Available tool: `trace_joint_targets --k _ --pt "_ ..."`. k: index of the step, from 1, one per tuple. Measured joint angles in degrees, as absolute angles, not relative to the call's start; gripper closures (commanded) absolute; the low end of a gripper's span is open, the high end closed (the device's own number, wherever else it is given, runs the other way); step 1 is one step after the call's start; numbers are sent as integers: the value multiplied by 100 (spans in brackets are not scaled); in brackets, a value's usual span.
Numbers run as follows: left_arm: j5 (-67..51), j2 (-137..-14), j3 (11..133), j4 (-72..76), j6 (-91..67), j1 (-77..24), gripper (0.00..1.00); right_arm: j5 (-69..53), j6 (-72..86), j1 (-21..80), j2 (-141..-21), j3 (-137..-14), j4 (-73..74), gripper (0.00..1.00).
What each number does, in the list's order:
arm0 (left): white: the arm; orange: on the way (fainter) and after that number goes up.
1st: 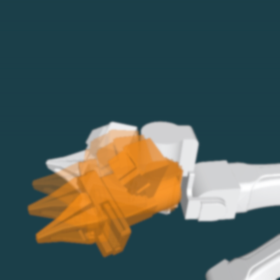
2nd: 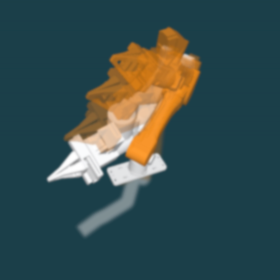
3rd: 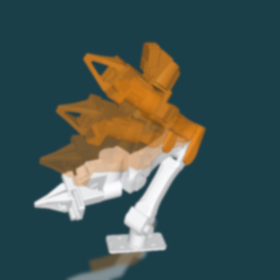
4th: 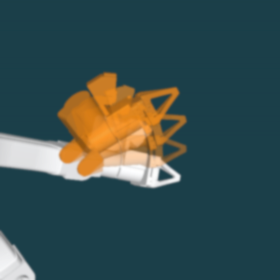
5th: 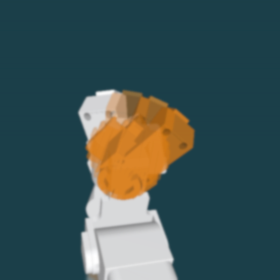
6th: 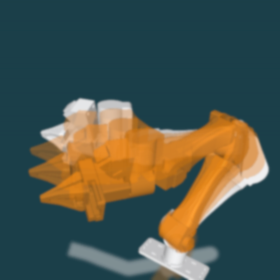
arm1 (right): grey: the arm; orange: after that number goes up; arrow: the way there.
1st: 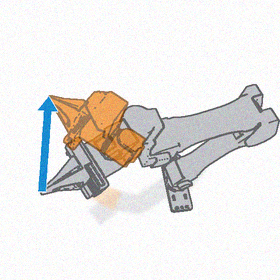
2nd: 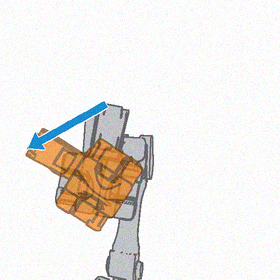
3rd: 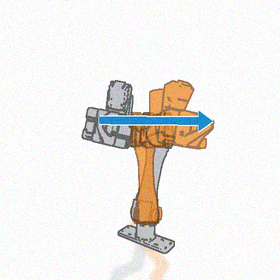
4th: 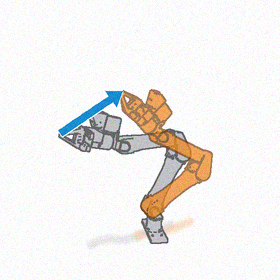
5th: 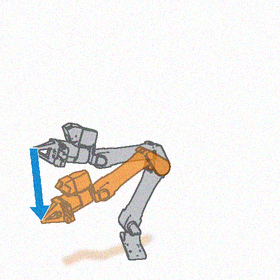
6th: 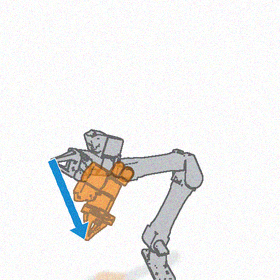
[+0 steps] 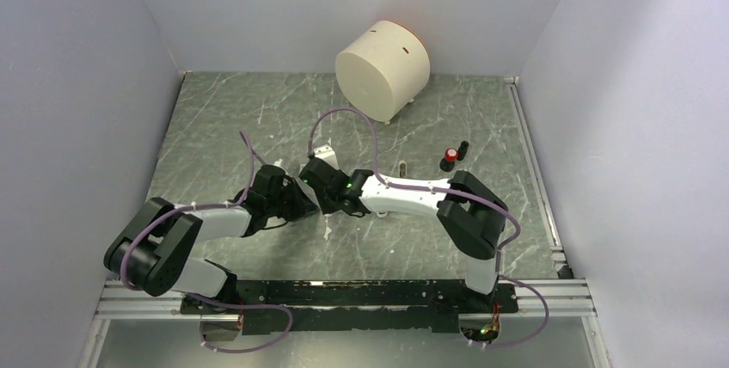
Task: Load the staples into the stapler
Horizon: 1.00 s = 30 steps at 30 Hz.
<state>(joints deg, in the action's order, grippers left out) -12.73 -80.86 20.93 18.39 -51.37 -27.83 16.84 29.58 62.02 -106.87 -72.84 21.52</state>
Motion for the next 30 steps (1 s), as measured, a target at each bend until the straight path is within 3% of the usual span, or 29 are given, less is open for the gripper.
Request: trace_joint_targets --k 21,30 --pt "-615 -7181 2018 620 -4906 -2783 88 1822 3210 6311 -11231 -7620 2517 81" --pt "-554 -7166 2018 569 -4884 -2783 88 1914 3256 6340 -11240 -7771 2716 68"
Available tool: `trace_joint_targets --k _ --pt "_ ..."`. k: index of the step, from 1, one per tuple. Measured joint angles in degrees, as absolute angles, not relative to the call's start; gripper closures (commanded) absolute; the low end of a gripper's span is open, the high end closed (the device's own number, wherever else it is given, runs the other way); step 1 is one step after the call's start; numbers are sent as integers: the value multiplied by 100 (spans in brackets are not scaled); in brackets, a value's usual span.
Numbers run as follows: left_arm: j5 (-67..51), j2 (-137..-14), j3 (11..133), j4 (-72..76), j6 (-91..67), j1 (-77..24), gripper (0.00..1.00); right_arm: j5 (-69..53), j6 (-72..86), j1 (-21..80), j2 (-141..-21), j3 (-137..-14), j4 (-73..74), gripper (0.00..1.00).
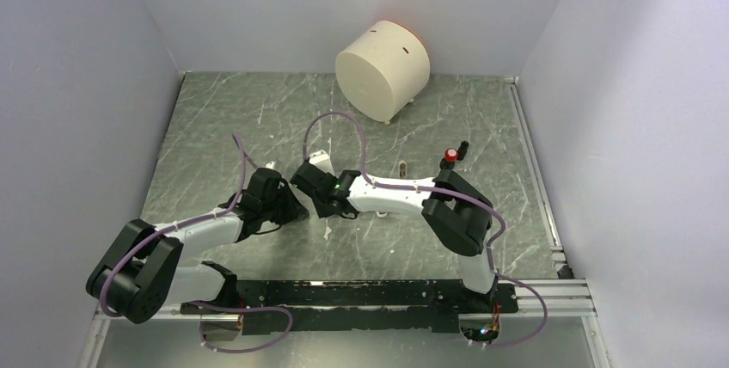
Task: Load the staples into the stapler
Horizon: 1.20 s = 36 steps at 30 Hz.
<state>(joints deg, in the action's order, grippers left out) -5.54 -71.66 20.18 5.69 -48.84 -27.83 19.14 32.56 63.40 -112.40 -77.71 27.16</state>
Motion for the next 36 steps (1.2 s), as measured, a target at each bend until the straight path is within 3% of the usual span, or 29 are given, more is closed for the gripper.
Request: trace_joint_targets --k 13,22,25,32,36 --pt "-447 -7054 2021 403 -4801 -2783 84 1977 3253 6340 -11168 -7887 2875 50" --pt "-309 -6687 2143 16 -4663 -2783 71 2034 3291 6206 -10339 -7594 2705 46" --pt "-233 -6453 2285 -213 -4576 -2786 62 2161 3323 5964 -9760 -7288 2593 45" --pt "-119 -5839 2628 -676 -4351 -2786 22 2462 3317 4713 -8825 -6379 2567 37" --pt "-49 -5610 2801 -860 -4261 -2783 13 2480 3216 4095 -8694 -6149 2615 37"
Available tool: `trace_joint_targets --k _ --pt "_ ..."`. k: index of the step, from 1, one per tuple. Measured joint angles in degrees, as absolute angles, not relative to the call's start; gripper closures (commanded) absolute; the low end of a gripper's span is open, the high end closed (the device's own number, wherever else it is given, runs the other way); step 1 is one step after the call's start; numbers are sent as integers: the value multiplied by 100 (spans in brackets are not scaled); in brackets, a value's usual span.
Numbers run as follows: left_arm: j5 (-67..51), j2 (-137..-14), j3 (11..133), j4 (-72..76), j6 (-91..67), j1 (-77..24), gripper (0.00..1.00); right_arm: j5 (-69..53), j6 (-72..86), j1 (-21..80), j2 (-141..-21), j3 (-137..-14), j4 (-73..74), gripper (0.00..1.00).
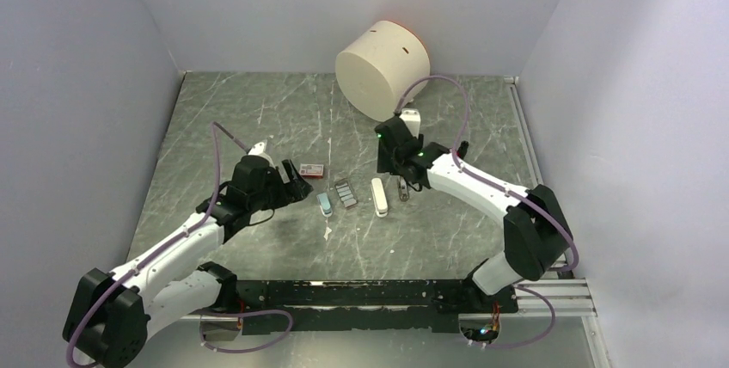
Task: Load the staples into the stapler
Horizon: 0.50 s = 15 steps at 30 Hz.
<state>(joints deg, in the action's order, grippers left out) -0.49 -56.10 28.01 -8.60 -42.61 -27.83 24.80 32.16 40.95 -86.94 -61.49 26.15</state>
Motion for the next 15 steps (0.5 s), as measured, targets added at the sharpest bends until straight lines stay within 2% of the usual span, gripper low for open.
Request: trace_joint_targets --k 8,15 --pt "-32 -5564 2919 -976 -4178 -2783 15 2438 2926 3592 -9039 -6206 2602 38" --pt "-183 -5590 2919 -969 -4156 -2783 15 2224 2602 3332 -9476 -6296 2554 47"
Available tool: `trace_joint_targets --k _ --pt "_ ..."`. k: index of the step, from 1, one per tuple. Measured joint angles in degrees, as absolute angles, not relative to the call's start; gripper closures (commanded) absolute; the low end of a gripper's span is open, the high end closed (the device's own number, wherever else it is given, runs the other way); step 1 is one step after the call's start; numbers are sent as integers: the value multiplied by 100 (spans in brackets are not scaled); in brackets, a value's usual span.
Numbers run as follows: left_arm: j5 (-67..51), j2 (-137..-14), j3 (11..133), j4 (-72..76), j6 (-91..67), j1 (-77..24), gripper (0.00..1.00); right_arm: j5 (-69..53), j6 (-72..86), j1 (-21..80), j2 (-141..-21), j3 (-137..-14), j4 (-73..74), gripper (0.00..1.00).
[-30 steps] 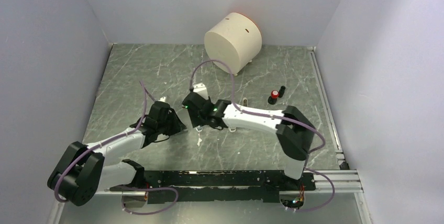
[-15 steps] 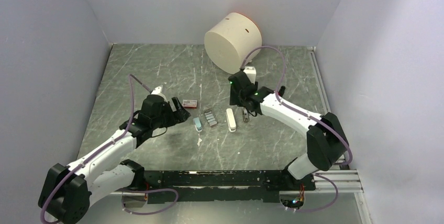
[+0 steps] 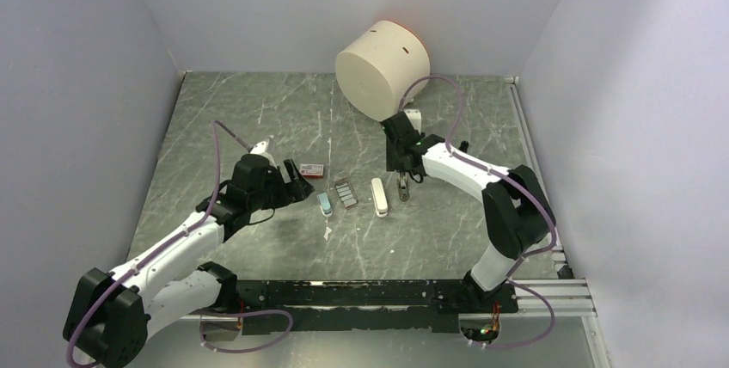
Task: Load the staples into the stapler
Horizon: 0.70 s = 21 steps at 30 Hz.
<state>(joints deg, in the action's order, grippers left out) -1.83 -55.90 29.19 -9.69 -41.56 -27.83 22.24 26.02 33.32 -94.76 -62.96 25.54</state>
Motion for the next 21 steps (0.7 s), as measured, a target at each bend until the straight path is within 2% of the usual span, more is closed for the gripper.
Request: trace_joint_targets --k 5,12,16,21 --pt "-316 -5594 2919 -963 -4128 -2786 14 2069 2425 3269 -9655 -6326 2416 50" --pt "-412 -5605 2919 -945 -4108 -2783 14 1984 2244 3208 -9832 -6532 2309 61" --pt "-513 -5638 2919 -919 -4086 -2786 14 1966 2169 3175 -9878 -6565 2305 61" --pt "-635 -5666 2919 -878 -4080 -2786 14 1966 2110 3155 -9894 -6569 2338 56"
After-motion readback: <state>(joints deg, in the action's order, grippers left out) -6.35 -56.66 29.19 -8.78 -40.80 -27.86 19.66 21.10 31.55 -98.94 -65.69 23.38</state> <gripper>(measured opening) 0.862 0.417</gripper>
